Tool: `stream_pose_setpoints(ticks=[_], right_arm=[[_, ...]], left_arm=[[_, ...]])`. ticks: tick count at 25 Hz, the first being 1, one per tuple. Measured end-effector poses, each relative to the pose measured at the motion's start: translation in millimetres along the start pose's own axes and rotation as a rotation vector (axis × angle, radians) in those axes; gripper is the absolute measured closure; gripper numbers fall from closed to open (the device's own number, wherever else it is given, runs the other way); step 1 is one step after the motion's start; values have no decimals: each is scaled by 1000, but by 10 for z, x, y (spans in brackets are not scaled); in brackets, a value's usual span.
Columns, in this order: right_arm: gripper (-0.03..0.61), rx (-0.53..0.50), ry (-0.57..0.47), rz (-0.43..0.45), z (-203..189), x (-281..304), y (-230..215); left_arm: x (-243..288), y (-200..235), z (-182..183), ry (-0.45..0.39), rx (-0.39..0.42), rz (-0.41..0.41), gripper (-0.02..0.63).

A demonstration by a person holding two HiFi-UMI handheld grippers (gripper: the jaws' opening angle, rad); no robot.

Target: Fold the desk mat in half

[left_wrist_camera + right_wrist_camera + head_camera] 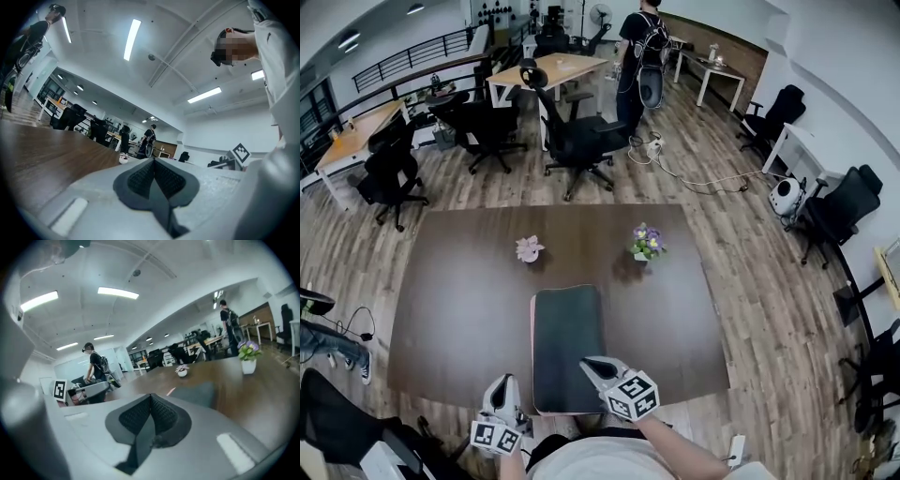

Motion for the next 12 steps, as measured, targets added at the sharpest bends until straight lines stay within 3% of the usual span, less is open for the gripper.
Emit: stream_pose_setpoints(ticks=[7, 12], right_arm=[[578, -170, -184, -313, 240, -958, -458], [578, -187, -200, -420, 178, -1282, -597]], left_arm=[[146, -71, -38, 21, 10, -37, 612], [219, -95, -75, 41, 19, -63, 611]])
Point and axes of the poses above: the fingertips, and each gripper's own axes: x forward along the fingers, y to its left, z out of its top, the point moved 2 cm from there along -x, backward along the fingers, and after that the axes turned 9 degrees about -x, right-handed, at the moved point
